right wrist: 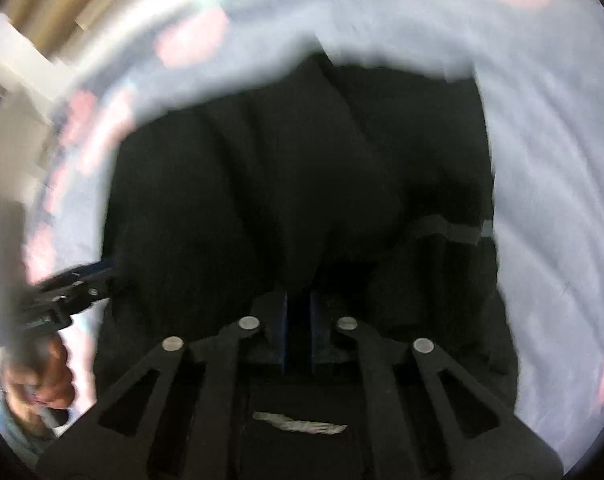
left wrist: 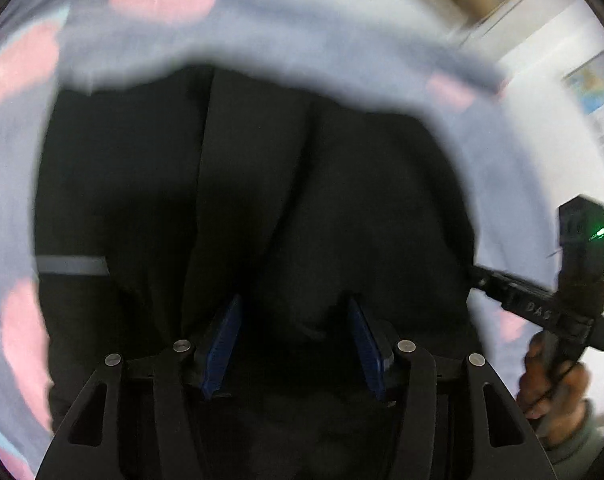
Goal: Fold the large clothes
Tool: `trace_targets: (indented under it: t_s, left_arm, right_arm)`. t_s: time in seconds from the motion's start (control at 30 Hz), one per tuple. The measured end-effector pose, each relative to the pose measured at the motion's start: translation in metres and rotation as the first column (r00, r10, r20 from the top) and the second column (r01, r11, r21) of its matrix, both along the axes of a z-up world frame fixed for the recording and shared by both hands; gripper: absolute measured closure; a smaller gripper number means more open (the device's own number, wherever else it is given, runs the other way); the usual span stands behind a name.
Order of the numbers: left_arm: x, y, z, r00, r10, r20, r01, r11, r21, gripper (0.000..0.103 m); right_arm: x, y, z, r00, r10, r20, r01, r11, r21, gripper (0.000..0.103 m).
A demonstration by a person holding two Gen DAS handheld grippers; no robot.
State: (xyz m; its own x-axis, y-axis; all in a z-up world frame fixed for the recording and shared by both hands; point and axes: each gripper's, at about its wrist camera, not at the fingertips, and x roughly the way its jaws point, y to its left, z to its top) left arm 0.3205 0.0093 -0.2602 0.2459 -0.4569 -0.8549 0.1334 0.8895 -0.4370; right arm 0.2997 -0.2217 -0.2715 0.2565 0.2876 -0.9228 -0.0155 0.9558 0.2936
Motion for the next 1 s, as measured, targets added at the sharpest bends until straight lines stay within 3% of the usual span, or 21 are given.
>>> trace_targets:
  t_s: [0.07,0.13,0.27,0.33,0.43,0.5,0.53,0.63,0.7,0.77,0.83,0.9,1.0]
  left_arm:
    - [-0.008,-0.007,-0.022,1.0,-0.005,0.018,0.005,0.999,0.032,0.047]
    - [-0.011,-0.01,-0.016,0.999,-0.01,0.042,0.008,0.999,0.052,0.047]
    - [-0.014,-0.007,0.015,0.996,-0.027,0.088,0.019,0.996,0.082,0.047]
    - [-0.021,-0.002,0.041,0.99,-0.022,0.138,0.011,0.996,0.084,0.047]
    - [-0.026,0.008,0.07,0.978,0.013,0.208,-0.019,0.999,0.028,0.046]
    - [-0.02,0.01,0.076,0.977,0.031,0.212,-0.027,0.999,-0.025,0.046]
    - [-0.016,0.01,0.074,0.978,0.032,0.205,-0.026,0.999,-0.035,0.046]
    - [0.003,-0.003,0.041,0.99,0.02,0.141,-0.024,0.999,0.029,0.046]
    - [0.01,0.001,0.014,0.996,0.025,0.09,-0.029,0.999,0.041,0.047]
    - [0.012,0.005,-0.005,0.997,0.034,0.071,-0.035,0.999,0.004,0.047]
    - [0.011,0.007,-0.012,0.997,0.033,0.073,-0.032,0.999,-0.014,0.047]
    - [0.012,0.006,-0.016,0.997,0.023,0.077,-0.022,1.0,-0.013,0.047]
    - [0.009,0.002,-0.015,0.996,-0.008,0.085,0.006,1.0,0.018,0.047]
  right_arm:
    - [0.0,-0.006,-0.037,0.996,-0.024,-0.081,0.028,0.999,0.039,0.085]
    - [0.002,-0.014,-0.041,0.993,-0.059,-0.099,0.068,0.994,0.09,0.084]
    - [0.002,-0.016,-0.009,0.996,-0.038,-0.078,0.042,0.998,0.056,0.072]
    - [-0.001,-0.017,0.021,1.0,-0.023,-0.007,0.023,1.0,0.004,0.058]
    - [0.002,-0.014,0.057,0.994,-0.003,0.107,0.006,1.0,-0.027,0.056]
    - [0.012,-0.006,0.071,0.988,0.012,0.154,-0.006,0.999,-0.04,0.056]
    - [0.019,0.003,0.071,0.986,0.022,0.165,-0.015,0.999,-0.043,0.056]
    - [0.045,0.023,0.059,0.982,0.053,0.18,-0.041,0.997,-0.069,0.057]
    - [0.06,0.031,0.042,0.986,0.062,0.152,-0.048,0.995,-0.092,0.059]
    - [0.08,0.029,0.009,0.995,0.051,0.084,-0.041,0.993,-0.114,0.063]
    - [0.087,0.016,-0.012,1.0,0.017,0.02,-0.014,0.993,-0.121,0.073]
    - [0.089,0.007,-0.028,1.0,0.003,0.002,-0.003,0.996,-0.086,0.073]
    - [0.085,0.009,-0.021,1.0,0.019,0.008,-0.019,0.995,-0.1,0.071]
